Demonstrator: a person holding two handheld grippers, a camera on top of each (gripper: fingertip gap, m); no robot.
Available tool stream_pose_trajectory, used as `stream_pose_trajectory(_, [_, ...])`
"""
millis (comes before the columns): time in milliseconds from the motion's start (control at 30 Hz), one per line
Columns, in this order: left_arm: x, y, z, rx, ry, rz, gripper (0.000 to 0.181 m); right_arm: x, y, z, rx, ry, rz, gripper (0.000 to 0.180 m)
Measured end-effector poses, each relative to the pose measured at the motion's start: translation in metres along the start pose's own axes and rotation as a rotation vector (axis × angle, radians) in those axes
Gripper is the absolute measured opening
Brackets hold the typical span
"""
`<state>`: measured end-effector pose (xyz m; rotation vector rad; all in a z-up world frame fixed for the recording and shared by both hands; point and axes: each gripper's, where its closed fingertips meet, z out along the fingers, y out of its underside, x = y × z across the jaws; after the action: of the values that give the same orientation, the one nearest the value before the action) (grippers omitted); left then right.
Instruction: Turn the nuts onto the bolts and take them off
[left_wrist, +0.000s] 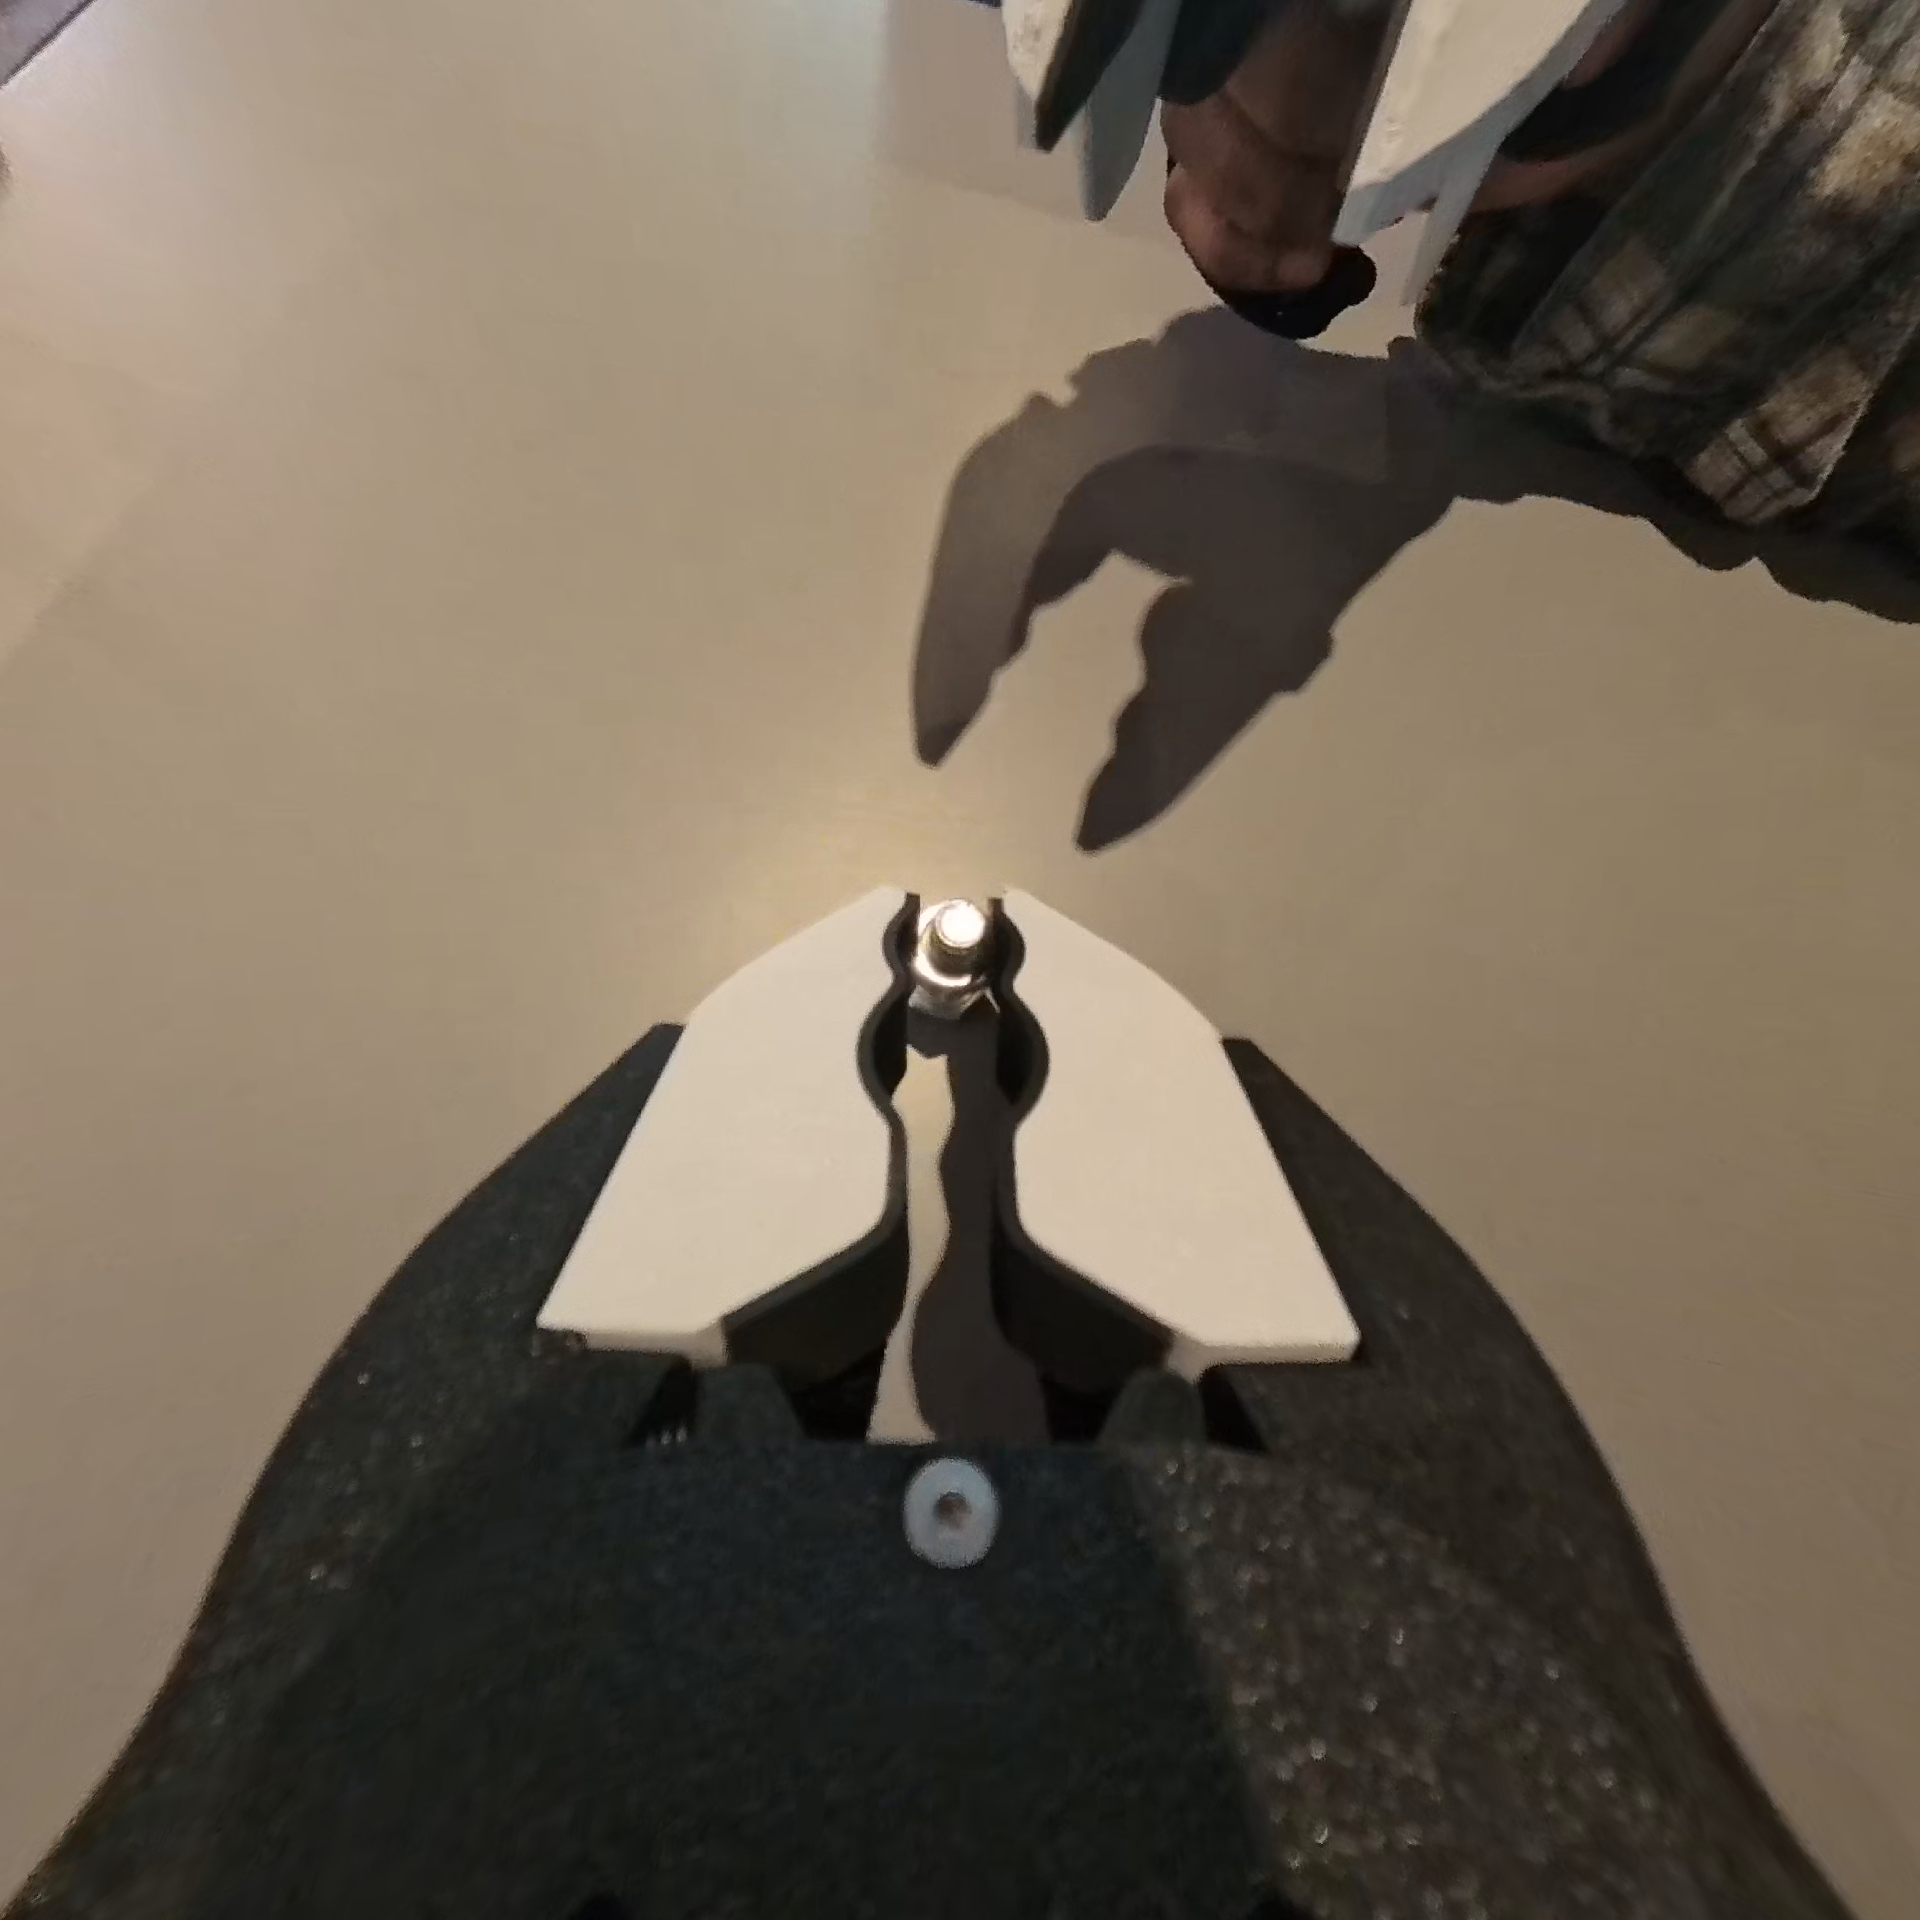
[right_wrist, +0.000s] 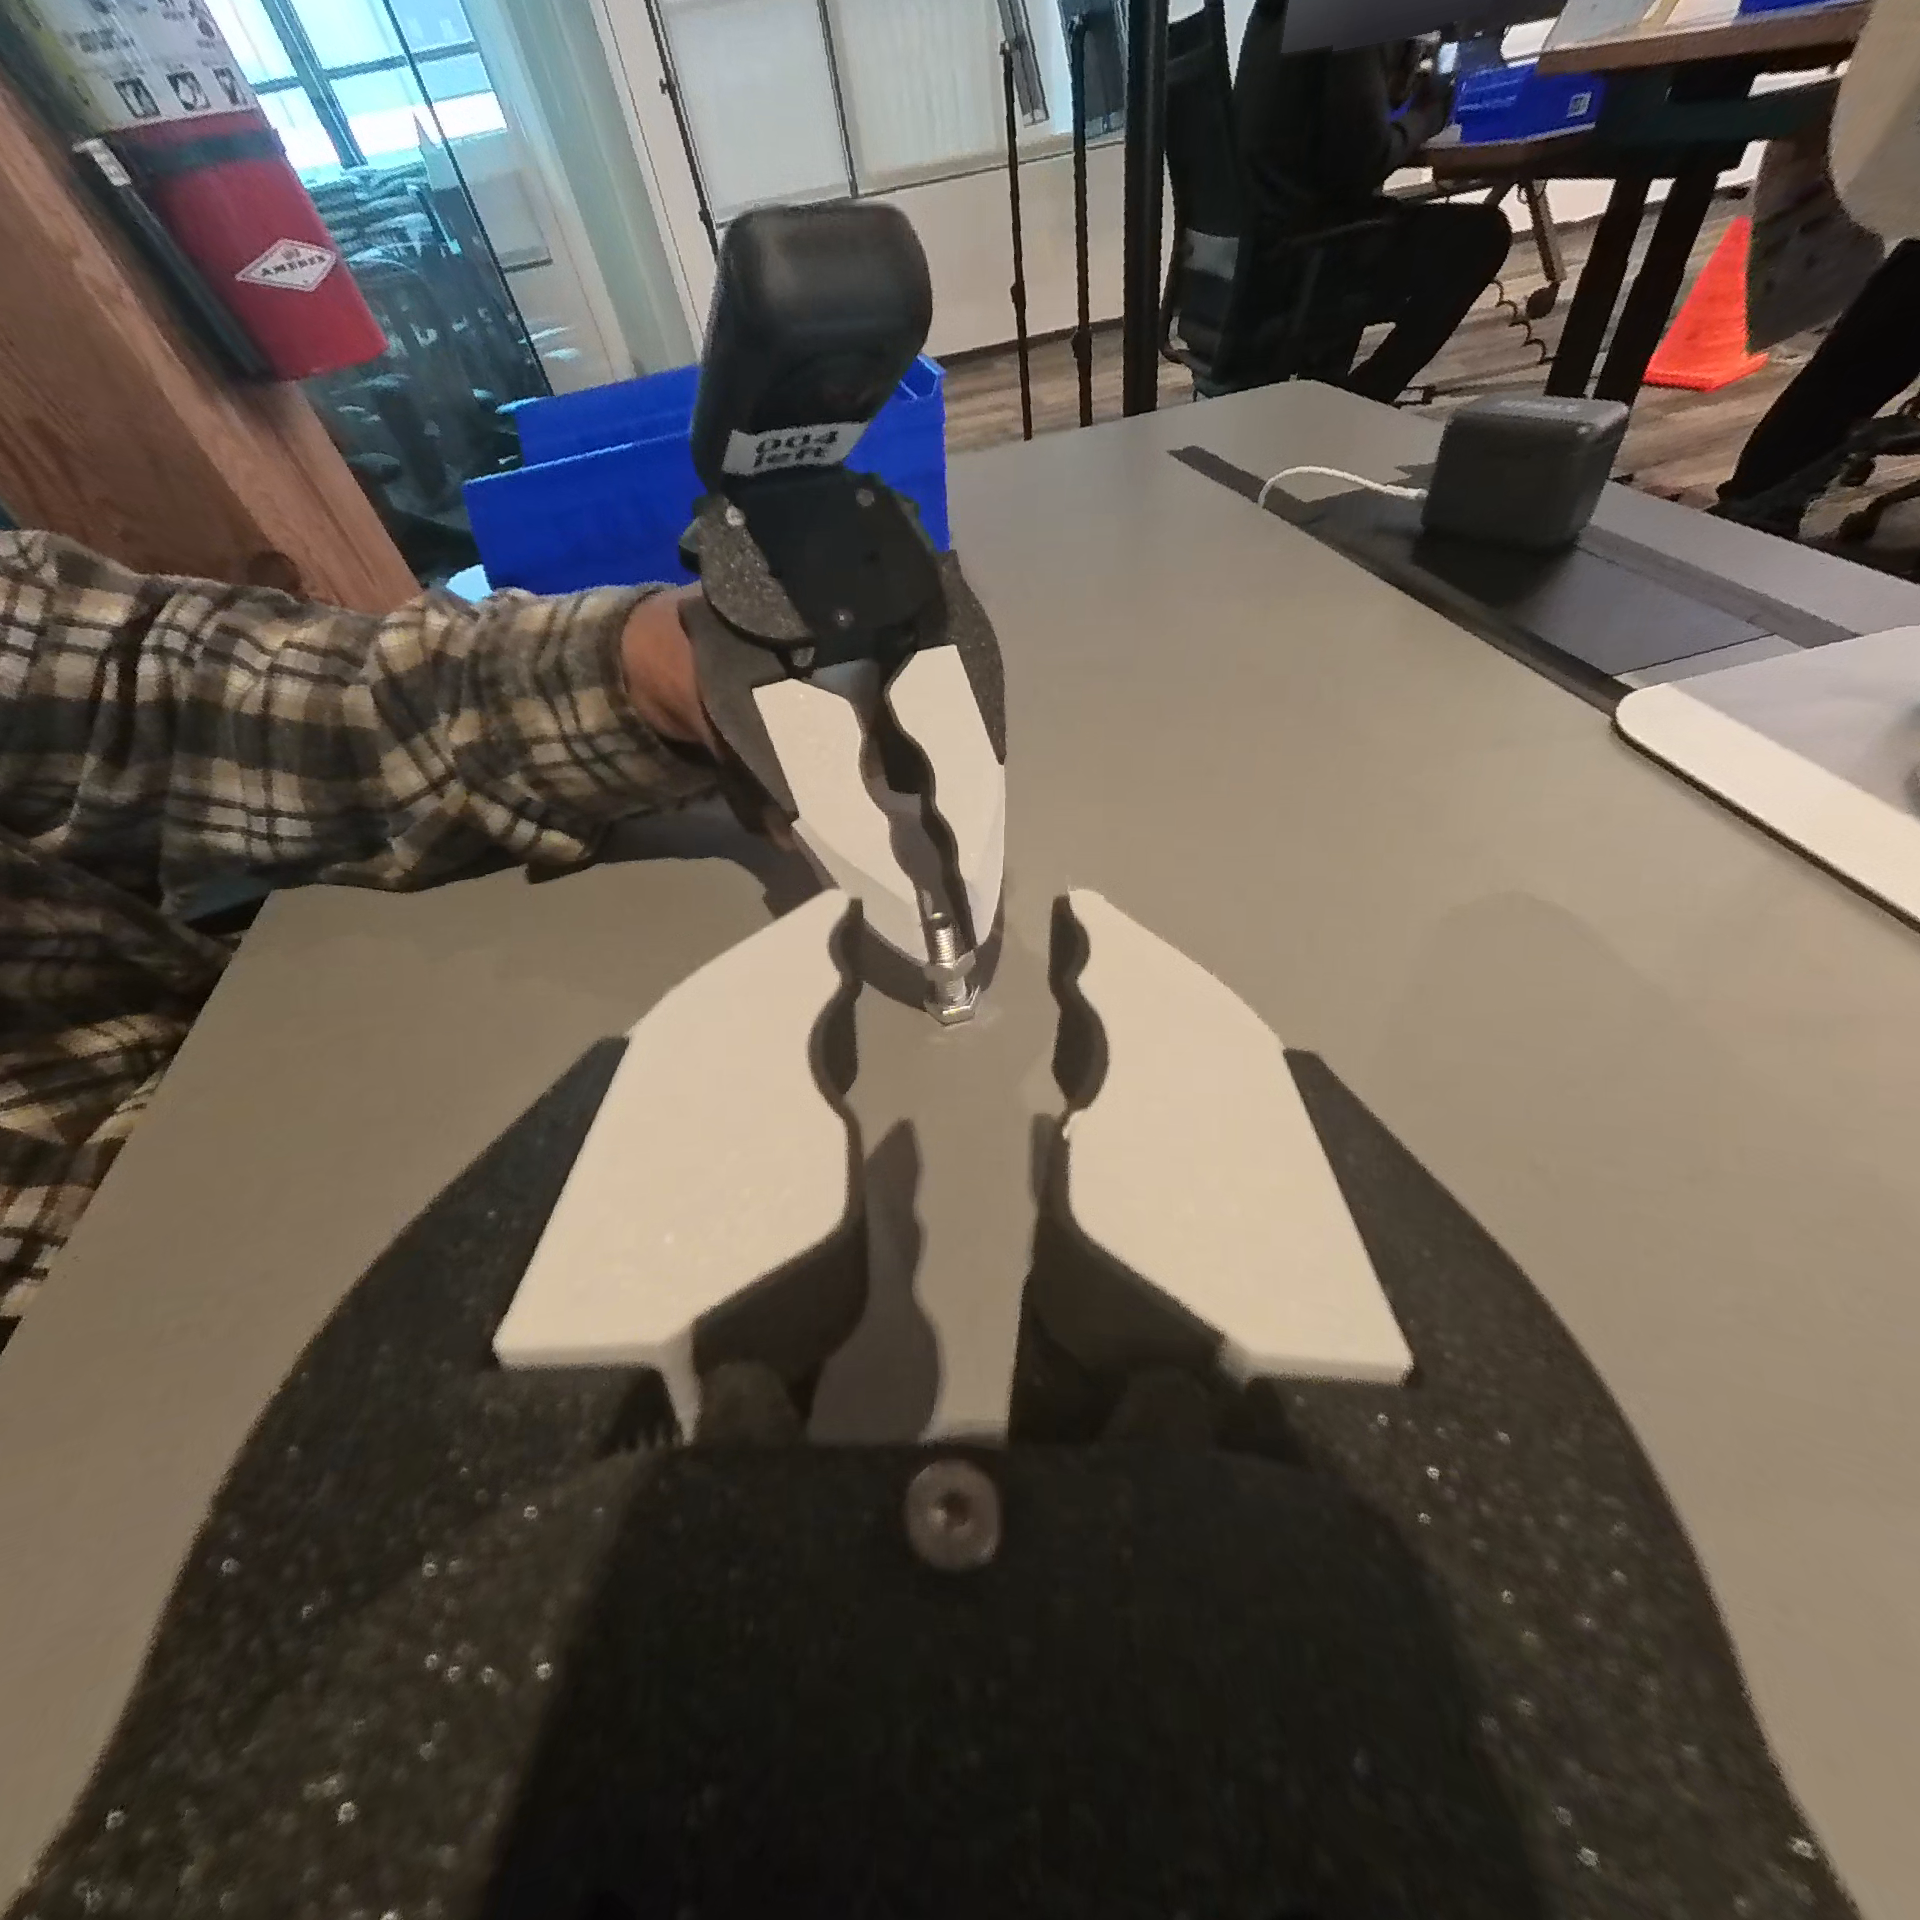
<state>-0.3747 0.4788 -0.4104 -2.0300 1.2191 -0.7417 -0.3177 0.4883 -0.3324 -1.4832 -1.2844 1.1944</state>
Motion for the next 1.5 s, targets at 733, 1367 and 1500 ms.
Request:
stream_pose_trajectory(733, [-0.005, 0.016, -0.063, 0.164, -0.018, -0.025, 0.049, -0.005, 0.056, 0.084, -0.367, -0.071, -0.144, 0.019])
stream_pose_trajectory(1367, [0.017, -0.030, -0.062, 0.443, 0.050, -0.110, 0.045, -0.037, -0.021, 0.081, -0.302, -0.198, -0.057, 0.009])
stream_pose_trajectory(1500, [0.025, -0.036, -0.064, 0.467, 0.058, -0.069, 0.042, -0.040, -0.031, 0.082, -0.276, -0.203, -0.058, 0.009])
